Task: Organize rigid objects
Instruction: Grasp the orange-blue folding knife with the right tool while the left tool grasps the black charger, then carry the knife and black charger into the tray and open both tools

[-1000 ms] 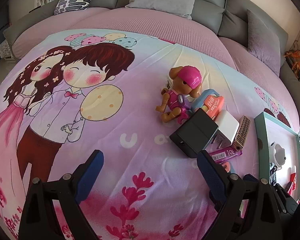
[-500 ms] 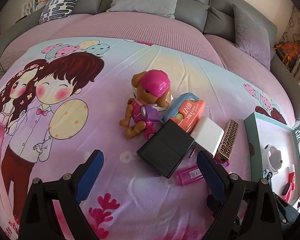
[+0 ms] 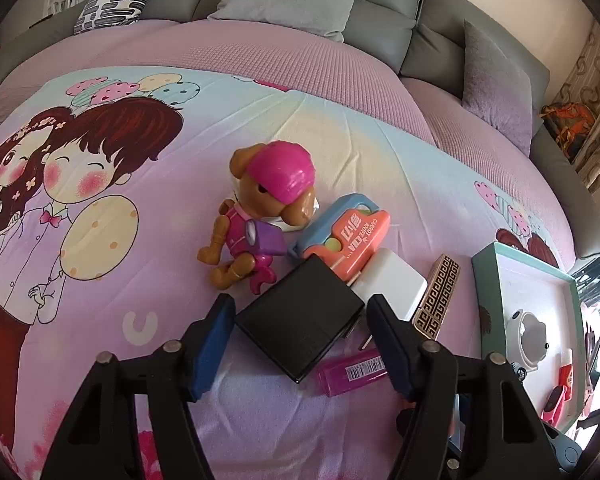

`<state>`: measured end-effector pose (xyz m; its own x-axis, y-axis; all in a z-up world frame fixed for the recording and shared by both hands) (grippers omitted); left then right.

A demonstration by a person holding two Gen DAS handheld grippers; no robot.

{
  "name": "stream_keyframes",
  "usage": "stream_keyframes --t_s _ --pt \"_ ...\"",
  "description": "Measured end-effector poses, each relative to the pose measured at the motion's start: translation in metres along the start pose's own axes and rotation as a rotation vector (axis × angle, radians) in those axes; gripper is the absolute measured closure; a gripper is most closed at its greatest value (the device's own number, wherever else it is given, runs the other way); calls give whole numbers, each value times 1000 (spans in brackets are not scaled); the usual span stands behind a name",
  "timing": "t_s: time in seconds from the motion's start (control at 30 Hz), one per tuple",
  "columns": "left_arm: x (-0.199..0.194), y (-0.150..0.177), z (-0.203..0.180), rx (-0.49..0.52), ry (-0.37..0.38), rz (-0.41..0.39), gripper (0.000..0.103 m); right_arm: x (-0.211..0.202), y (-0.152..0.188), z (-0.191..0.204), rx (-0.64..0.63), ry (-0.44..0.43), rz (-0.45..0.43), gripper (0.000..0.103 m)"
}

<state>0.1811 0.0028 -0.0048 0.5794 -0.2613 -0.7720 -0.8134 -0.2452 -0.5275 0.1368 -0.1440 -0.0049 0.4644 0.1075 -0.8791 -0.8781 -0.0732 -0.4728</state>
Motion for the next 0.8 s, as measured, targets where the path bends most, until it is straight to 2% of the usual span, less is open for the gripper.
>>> stream_keyframes --t_s 0.37,0.57,0.8 --pt "-12 1 4 -12 31 -15 37 -6 -1 -9 51 -37 -5 57" --pt "-34 -3 2 -8 42 -66 37 -24 -6 -16 104 -90 -73 57" --pt "-59 -7 -7 7 65 -127 37 -40 -12 -20 128 -108 -138 57"
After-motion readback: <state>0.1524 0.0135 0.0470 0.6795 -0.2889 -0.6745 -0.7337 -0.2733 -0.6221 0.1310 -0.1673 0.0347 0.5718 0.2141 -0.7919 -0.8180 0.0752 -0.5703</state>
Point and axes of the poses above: each gripper's, at about its wrist camera, not at the fingertips, and x roughly the way its jaws point, z to its left, y to its underside, the point moved 3 cm from there along x, roughly the way its jaws point, and after that the axes turned 7 degrees about y, right-handed, at the moved point
